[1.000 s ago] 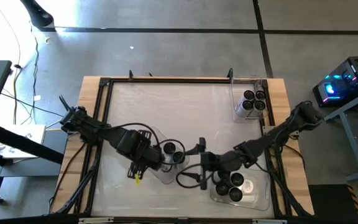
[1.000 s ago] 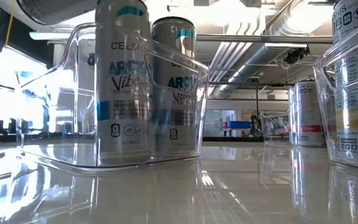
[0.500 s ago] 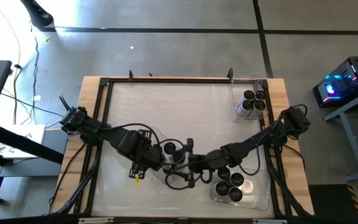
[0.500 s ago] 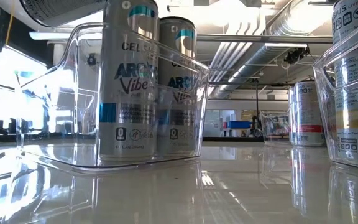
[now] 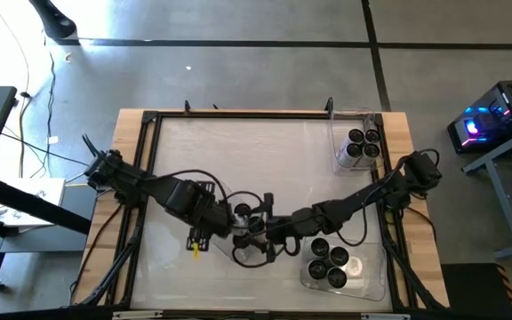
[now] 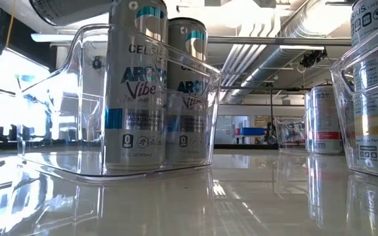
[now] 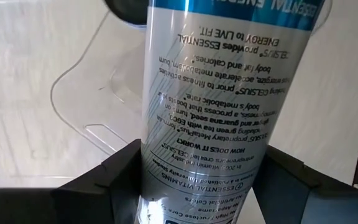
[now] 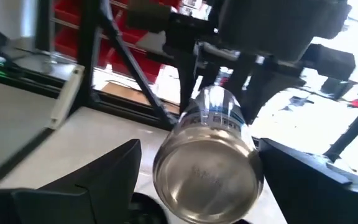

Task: Sort soda cans
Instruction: Adjust the white-blue soda can in the bottom left transparent bin

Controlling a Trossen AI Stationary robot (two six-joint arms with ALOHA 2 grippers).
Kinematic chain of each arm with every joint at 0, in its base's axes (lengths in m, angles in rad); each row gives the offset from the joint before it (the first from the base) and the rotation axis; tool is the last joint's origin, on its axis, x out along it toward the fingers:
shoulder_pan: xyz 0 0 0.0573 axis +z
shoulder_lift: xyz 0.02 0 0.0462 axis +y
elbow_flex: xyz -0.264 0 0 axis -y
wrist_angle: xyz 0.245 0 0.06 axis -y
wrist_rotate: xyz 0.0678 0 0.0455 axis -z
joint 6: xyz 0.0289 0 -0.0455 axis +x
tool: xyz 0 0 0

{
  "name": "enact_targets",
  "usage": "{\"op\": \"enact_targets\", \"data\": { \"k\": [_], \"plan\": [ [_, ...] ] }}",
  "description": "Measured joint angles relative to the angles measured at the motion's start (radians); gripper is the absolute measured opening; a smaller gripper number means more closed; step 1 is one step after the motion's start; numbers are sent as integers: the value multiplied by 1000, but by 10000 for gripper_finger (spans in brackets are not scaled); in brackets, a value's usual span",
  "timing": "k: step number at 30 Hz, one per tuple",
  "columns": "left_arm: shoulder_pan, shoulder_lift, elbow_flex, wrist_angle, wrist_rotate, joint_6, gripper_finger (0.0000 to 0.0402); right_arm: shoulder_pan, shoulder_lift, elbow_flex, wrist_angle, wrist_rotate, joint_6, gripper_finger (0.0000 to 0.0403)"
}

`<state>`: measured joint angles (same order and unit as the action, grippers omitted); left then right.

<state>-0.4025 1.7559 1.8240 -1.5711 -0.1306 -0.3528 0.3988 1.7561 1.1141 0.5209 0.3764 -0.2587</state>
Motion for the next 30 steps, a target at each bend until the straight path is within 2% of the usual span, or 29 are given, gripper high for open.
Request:
{"op": "enact_targets", "data": {
  "k": [8,23,26,29,30],
  "plan": [
    [13,-51,0,8,-3,-39,234,-2,-1,0,-12,101,-30,318],
    [17,-52,0,79,-7,-32,234,-13,-1,-1,75,82,-28,316],
    [15,-52,0,89,-20,-30,236,-13,-1,-1,67,82,-27,290],
    [15,-52,0,90,-28,-30,244,-15,-1,-1,67,81,6,238],
    [15,-52,0,95,-25,-27,249,-17,-1,-1,66,82,25,236]
  ]
}}
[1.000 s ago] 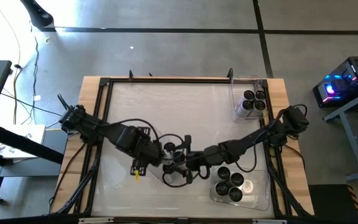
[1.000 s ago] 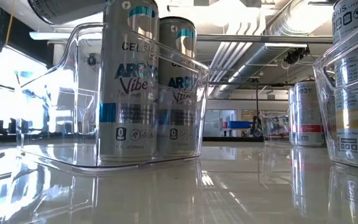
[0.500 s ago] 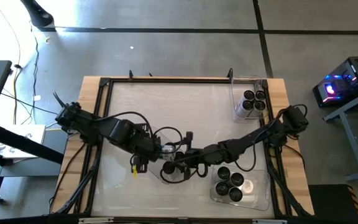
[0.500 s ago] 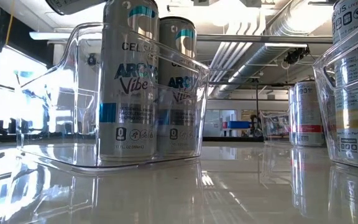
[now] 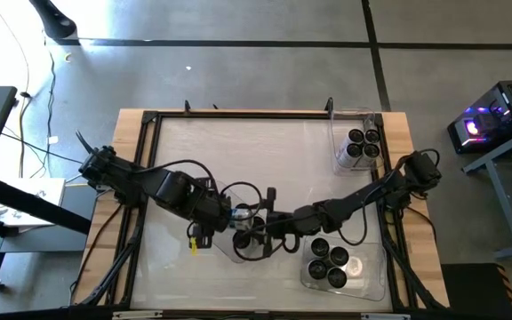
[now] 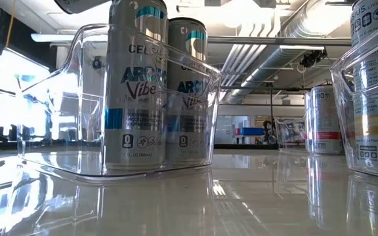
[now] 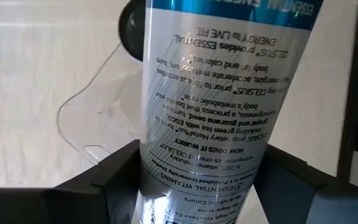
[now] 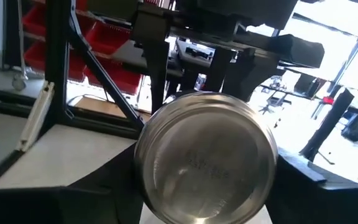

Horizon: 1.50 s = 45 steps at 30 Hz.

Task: Sort soda cans
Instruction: Adjust the white-blue soda can in the bottom left transparent bin

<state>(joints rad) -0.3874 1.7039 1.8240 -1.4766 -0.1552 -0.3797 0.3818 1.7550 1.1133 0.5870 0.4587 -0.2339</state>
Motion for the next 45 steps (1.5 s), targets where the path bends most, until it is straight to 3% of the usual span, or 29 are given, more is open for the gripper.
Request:
{"op": "enact_targets", "data": {
  "k": [5,11,17,19,25,28,32,34,36,41,43,45],
  "plan": [
    [4,0,0,18,13,36,283,1,-13,0,-18,25,82,236],
    [-31,-42,-1,-84,-155,2,298,21,-109,-17,-124,169,79,236],
    [-127,-203,-10,-91,-343,-121,299,4,-317,-320,50,308,219,236],
    [-167,-252,-23,-85,-441,-159,300,7,-385,-433,210,284,253,236],
    [-196,-372,-209,203,-843,-258,300,-12,-461,-643,559,-3,263,236],
    [-158,-397,-341,418,-848,30,300,-37,-462,-676,654,-69,265,236],
    [-119,-397,-500,798,-498,547,300,-88,-462,-678,665,-166,313,236],
    [-104,-380,-559,978,-440,724,300,-102,-462,-670,674,-224,331,236],
    [-98,-357,-591,1097,-490,852,300,-102,-464,-663,688,-239,327,236],
    [-102,-320,-597,1186,-818,919,300,-87,-484,-662,707,-229,281,236],
    [-105,-324,-597,1190,-822,892,300,-81,-500,-661,712,-222,271,236],
    [-106,-328,-597,1206,-749,890,301,-81,-508,-660,705,-224,292,236]
  ]
}}
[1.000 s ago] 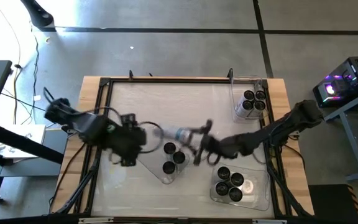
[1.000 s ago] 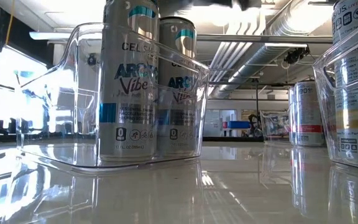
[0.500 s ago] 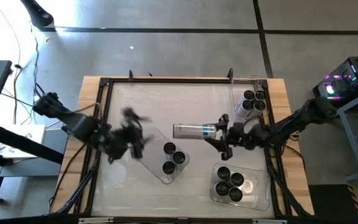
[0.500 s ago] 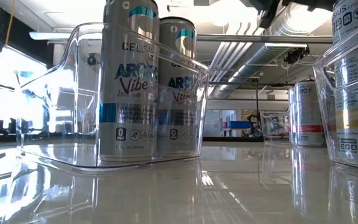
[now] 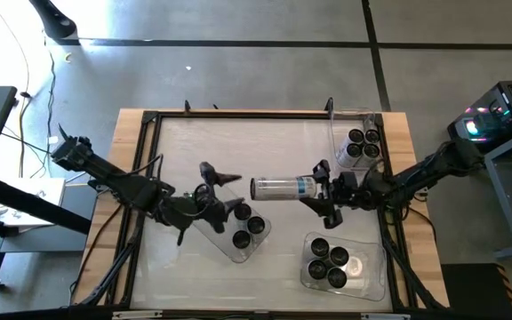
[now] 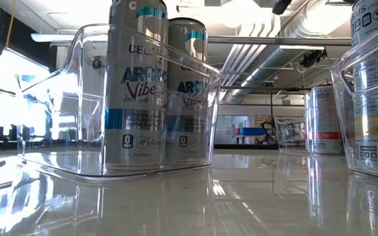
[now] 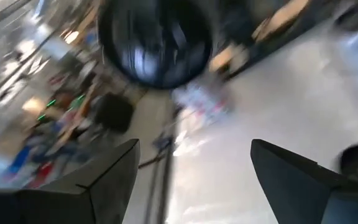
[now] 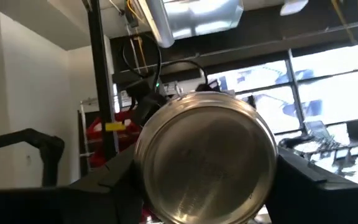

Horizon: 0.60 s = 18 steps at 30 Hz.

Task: Sort soda cans
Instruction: Adjust the white-blue soda can in the bottom left transparent bin

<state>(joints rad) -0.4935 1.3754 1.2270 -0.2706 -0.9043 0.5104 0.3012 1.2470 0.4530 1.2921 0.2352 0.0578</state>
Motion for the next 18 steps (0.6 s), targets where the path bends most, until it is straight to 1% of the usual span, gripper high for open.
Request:
{"op": "enact_targets", "data": {
  "k": [1,3,6,9,12,14,16,18],
  "plan": [
    [0,0,0,23,35,1,301,0,-4,0,-10,-2,13,236],
    [11,6,0,89,65,23,301,0,-8,0,-16,-19,21,236],
    [31,38,2,193,66,127,301,0,-19,0,-8,-44,33,236],
    [30,73,0,285,101,223,301,1,-19,0,-11,-52,61,236],
    [19,94,0,379,99,347,301,2,-19,0,0,-68,96,236],
    [14,105,0,437,72,413,301,2,-20,0,9,-67,111,236],
    [6,107,0,469,49,443,301,2,-21,1,8,-62,129,236],
    [-4,98,0,480,41,440,301,2,-25,1,-17,-54,149,236]
  ]
}}
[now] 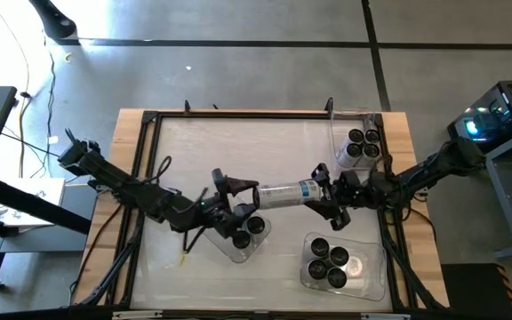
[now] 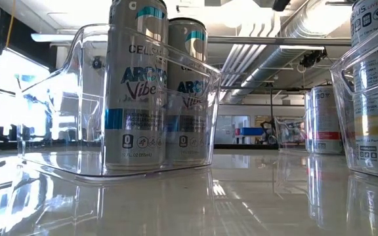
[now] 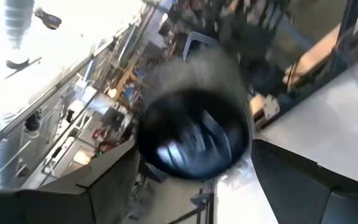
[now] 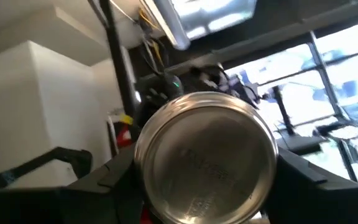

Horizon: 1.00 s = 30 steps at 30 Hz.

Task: Sort soda cans
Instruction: Adjust the white-blue soda can in the bottom left transparent bin

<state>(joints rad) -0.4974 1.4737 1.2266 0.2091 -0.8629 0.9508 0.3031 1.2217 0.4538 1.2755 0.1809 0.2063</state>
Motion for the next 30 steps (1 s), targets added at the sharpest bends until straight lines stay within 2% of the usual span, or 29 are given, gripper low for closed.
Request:
{"op": "enact_targets", "data": {
  "k": [3,7,9,15,19,23,28,30],
  "plan": [
    [-5,-20,1,2,22,-25,301,-2,-7,0,-27,26,4,236],
    [-1,-31,2,-1,144,-34,301,-1,-14,0,-30,50,6,236],
    [8,-31,2,-13,167,-22,301,-1,-14,0,-37,47,6,236],
    [53,-32,2,-62,164,-28,301,-3,-14,-1,-60,73,46,236],
    [78,-29,2,-95,169,21,301,-1,-14,-1,-73,55,50,236],
    [85,-29,2,-114,102,46,301,-2,-14,-1,-75,56,73,236],
    [105,-22,2,-162,225,0,301,1,-14,-1,-94,28,83,236],
    [114,-11,1,-180,226,-22,301,1,-14,-1,-94,20,83,236]
  ]
}}
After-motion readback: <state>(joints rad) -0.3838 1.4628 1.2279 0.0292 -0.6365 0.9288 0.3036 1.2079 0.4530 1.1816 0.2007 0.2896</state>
